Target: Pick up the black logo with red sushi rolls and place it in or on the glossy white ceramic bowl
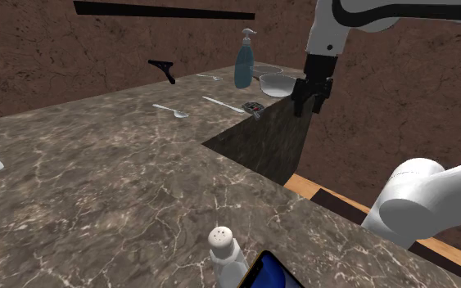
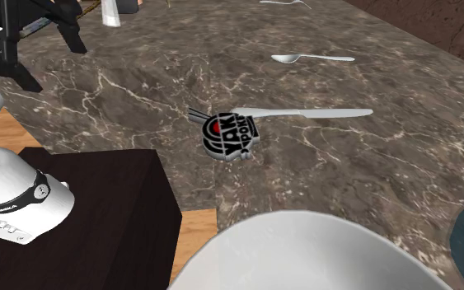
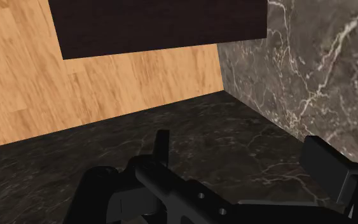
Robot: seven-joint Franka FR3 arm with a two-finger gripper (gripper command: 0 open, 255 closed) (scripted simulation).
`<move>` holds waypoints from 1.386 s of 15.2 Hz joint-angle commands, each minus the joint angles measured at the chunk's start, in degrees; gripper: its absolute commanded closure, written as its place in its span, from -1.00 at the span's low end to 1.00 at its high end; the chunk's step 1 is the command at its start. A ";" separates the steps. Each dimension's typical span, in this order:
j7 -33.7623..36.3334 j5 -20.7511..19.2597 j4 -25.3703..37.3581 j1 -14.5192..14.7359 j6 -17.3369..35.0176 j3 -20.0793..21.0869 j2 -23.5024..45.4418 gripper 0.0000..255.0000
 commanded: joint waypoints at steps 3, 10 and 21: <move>3.51 0.52 1.14 -0.87 3.44 1.29 3.40 -1.00; 15.74 0.47 7.48 -4.19 13.68 4.97 16.02 -1.00; 28.26 -2.34 15.13 -7.39 22.81 7.13 29.34 -1.00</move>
